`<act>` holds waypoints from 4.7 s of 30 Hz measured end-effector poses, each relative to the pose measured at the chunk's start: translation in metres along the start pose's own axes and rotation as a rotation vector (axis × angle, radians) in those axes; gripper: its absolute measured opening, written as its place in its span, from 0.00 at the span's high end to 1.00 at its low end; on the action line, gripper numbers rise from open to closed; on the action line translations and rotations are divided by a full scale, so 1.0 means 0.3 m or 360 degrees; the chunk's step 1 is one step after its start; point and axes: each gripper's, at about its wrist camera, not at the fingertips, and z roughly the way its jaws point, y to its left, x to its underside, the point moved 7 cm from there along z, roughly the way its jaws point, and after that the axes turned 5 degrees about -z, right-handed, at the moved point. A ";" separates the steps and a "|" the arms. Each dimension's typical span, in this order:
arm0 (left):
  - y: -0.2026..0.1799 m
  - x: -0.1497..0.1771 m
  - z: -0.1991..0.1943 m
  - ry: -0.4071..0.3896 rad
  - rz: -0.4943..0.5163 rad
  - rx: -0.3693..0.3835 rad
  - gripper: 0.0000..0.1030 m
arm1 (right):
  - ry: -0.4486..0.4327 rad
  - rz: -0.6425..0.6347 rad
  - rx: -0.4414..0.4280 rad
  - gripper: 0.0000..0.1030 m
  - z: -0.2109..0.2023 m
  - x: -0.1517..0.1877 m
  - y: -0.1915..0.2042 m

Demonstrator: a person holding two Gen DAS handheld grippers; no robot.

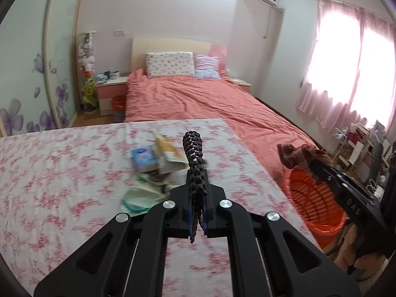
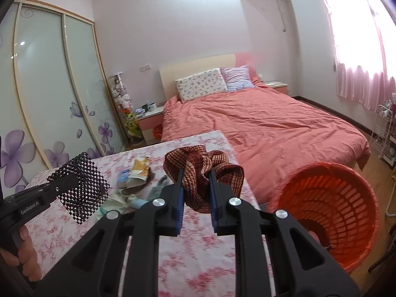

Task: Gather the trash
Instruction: 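Carry the net and plaid cloth in both grippers toward the basket, then open both grippers over the basket to drop the net and cloth, then reach both grippers back to the remaining items on the bed, then grasp the blue lotion tube with the right gripper while the left approaches the green sock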

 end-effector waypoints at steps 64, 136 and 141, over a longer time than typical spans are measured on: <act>-0.292 0.243 0.311 0.0347 0.0191 -0.0061 0.21 | 0.0084 0.0244 0.0462 0.11 -0.031 0.256 -0.585; 0.754 0.217 0.107 0.0281 -0.0500 -0.0488 0.71 | 0.0815 -0.0378 -0.0334 0.83 0.566 0.328 0.575; 0.653 0.197 0.123 0.0254 -0.0393 -0.0392 0.43 | 0.0837 -0.0195 -0.0366 0.82 0.522 0.337 0.513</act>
